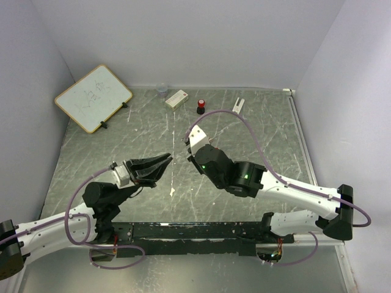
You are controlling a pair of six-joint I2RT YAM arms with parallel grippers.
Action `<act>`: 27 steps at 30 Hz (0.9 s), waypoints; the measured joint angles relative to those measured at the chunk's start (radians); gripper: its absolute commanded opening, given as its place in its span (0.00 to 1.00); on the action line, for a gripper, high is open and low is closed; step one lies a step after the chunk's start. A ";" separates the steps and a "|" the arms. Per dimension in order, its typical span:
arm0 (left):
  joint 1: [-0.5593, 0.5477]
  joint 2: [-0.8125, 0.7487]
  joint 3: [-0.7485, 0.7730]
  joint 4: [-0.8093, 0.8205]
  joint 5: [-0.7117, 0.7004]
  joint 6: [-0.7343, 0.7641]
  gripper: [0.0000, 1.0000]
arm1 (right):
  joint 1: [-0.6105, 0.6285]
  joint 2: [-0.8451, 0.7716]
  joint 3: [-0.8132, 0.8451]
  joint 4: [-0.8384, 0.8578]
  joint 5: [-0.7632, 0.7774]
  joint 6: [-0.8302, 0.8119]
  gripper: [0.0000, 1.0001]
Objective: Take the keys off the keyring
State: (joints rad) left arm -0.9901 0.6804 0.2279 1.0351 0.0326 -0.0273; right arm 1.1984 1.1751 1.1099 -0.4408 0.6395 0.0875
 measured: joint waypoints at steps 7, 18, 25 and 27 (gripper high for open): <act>0.000 0.042 -0.024 -0.031 -0.010 -0.005 0.39 | 0.000 0.013 0.094 -0.073 0.000 -0.003 0.00; 0.000 0.137 -0.022 -0.031 0.000 0.031 0.49 | 0.003 0.090 0.218 -0.220 -0.031 0.003 0.00; 0.000 0.155 -0.022 0.001 -0.016 0.051 0.51 | 0.010 0.122 0.238 -0.256 -0.025 0.003 0.00; 0.000 0.169 -0.021 0.016 -0.027 0.057 0.51 | 0.011 0.129 0.238 -0.261 -0.023 0.003 0.00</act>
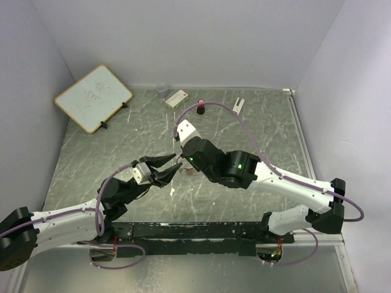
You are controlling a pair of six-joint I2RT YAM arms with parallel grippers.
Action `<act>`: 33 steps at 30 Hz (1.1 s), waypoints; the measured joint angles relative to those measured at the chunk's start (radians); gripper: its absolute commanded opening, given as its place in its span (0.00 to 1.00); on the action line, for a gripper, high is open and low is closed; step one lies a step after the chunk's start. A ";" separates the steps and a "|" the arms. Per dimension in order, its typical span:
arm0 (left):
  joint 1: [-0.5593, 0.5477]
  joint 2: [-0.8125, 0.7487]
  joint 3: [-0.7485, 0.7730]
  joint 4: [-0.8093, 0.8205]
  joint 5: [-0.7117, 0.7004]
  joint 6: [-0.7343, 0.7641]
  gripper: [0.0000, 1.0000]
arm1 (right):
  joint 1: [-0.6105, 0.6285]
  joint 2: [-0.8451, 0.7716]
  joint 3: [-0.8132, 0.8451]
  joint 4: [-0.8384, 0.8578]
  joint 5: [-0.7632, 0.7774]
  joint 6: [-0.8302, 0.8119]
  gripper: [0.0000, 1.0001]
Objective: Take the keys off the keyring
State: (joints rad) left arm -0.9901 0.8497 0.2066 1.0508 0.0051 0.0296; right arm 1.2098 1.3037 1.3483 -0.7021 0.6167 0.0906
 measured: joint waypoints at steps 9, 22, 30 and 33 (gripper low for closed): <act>0.000 0.092 0.003 0.068 -0.013 0.019 0.50 | 0.011 0.029 0.036 -0.015 0.001 -0.002 0.00; 0.000 0.240 0.005 0.220 -0.037 0.018 0.50 | 0.023 0.082 0.106 -0.074 0.004 0.000 0.00; 0.000 0.256 0.007 0.286 -0.045 0.002 0.50 | 0.037 0.193 0.294 -0.267 0.011 0.066 0.00; 0.000 0.257 0.007 0.299 -0.047 -0.005 0.50 | 0.041 0.231 0.322 -0.336 0.029 0.090 0.00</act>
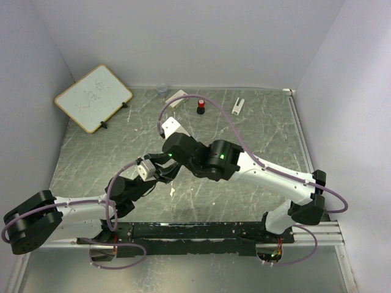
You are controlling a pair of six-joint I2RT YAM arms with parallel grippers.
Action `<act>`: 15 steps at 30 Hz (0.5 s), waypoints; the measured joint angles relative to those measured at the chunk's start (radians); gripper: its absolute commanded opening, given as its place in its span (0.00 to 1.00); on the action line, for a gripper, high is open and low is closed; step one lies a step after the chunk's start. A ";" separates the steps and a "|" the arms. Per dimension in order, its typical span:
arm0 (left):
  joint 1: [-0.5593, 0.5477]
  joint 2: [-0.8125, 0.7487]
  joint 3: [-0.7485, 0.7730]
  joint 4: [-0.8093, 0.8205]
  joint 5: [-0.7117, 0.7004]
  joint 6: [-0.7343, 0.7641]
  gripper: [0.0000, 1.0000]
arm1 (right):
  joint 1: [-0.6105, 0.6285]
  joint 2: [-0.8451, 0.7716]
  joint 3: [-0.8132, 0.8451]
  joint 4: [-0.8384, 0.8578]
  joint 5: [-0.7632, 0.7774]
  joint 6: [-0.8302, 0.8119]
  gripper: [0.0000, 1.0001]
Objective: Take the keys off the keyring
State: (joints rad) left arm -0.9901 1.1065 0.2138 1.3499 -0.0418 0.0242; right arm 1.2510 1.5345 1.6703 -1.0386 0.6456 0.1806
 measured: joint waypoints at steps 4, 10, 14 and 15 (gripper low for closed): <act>0.000 -0.006 -0.002 0.008 -0.010 -0.007 0.50 | 0.006 0.047 0.043 -0.087 0.019 0.023 0.00; 0.000 -0.026 -0.010 0.008 -0.015 -0.014 0.50 | 0.013 0.101 0.163 -0.200 0.053 0.044 0.00; 0.000 -0.017 -0.010 0.016 -0.006 -0.024 0.50 | 0.014 0.146 0.243 -0.263 0.074 0.051 0.00; 0.000 -0.012 -0.010 0.019 -0.001 -0.026 0.50 | 0.014 0.152 0.249 -0.272 0.074 0.051 0.00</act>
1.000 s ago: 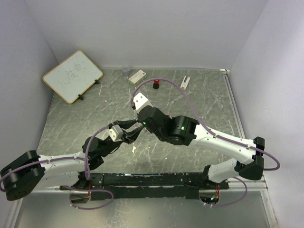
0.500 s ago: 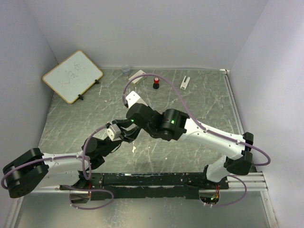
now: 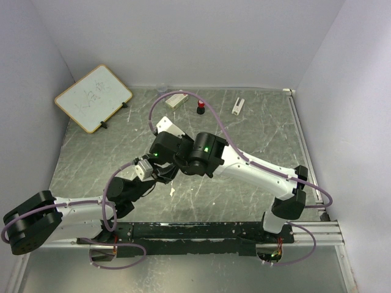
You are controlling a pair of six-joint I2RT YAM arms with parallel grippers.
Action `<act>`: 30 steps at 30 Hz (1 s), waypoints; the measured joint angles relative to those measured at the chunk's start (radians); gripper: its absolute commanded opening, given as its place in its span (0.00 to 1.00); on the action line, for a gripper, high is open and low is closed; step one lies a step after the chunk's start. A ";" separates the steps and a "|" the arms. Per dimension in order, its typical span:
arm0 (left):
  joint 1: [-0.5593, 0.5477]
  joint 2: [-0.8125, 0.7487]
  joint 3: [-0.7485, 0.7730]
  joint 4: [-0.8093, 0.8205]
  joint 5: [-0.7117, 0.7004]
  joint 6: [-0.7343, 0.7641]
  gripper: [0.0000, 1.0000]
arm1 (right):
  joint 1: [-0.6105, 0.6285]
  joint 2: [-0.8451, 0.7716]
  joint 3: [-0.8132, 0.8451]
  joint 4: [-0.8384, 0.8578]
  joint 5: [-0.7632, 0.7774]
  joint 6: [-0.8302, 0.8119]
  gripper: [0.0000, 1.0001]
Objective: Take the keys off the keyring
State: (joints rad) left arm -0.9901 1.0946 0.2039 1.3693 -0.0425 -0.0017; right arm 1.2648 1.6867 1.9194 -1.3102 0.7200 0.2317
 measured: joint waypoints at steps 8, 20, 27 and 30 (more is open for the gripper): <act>0.000 0.042 0.000 0.033 0.050 -0.013 0.51 | 0.000 0.030 0.015 -0.048 0.002 0.000 0.00; 0.000 0.124 0.020 0.069 0.070 -0.023 0.50 | 0.012 0.031 0.016 -0.021 -0.009 0.004 0.00; 0.000 0.183 0.044 0.124 0.066 -0.016 0.50 | 0.023 0.031 0.016 -0.018 -0.009 0.014 0.00; 0.000 0.189 0.053 0.131 0.061 -0.008 0.49 | 0.026 0.031 0.014 -0.015 -0.009 0.018 0.00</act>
State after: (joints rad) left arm -0.9901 1.2839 0.2569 1.5002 0.0189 -0.0101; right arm 1.2907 1.7172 1.9335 -1.3251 0.7113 0.2501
